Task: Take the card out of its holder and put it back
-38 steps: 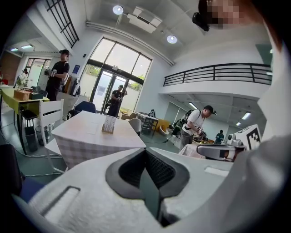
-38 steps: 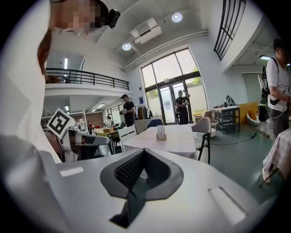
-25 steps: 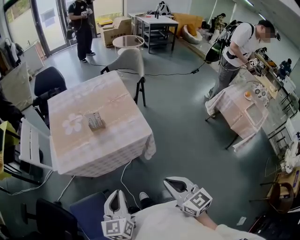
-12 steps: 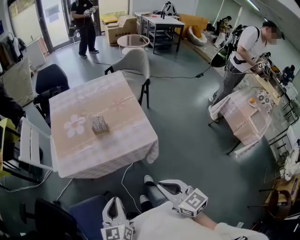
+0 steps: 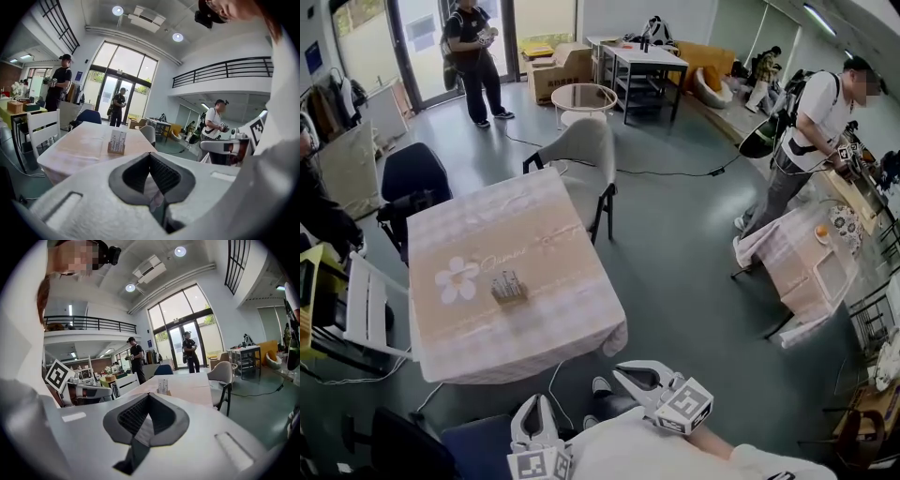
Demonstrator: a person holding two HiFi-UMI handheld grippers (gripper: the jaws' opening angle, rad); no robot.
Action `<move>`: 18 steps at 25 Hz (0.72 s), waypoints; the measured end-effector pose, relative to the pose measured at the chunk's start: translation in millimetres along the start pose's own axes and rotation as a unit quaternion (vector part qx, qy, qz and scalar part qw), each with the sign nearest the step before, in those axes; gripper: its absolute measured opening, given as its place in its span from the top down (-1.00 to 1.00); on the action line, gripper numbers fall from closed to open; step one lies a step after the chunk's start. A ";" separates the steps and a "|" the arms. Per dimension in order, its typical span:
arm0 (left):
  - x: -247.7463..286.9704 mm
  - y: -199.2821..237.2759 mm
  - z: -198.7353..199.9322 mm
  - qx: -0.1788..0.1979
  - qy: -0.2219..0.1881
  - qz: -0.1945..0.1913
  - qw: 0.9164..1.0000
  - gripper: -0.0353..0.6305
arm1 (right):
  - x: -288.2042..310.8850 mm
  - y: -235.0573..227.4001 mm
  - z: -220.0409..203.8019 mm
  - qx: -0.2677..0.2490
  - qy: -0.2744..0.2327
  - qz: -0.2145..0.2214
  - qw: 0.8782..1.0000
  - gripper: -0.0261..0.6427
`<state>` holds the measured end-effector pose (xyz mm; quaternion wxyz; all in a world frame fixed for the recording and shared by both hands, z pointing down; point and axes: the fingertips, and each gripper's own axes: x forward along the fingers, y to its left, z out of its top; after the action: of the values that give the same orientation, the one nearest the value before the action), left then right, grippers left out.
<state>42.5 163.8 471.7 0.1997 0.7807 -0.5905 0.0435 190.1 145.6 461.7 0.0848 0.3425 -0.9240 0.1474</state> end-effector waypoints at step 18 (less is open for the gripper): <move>63.8 -23.8 34.9 0.027 -0.024 0.023 0.999 0.88 | 44.0 -70.6 38.9 -0.042 -0.007 0.052 0.998 0.93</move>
<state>78.1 98.7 452.9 0.1634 0.7728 -0.6115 0.0455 201.3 55.0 451.5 0.0850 0.2914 -0.9464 0.1104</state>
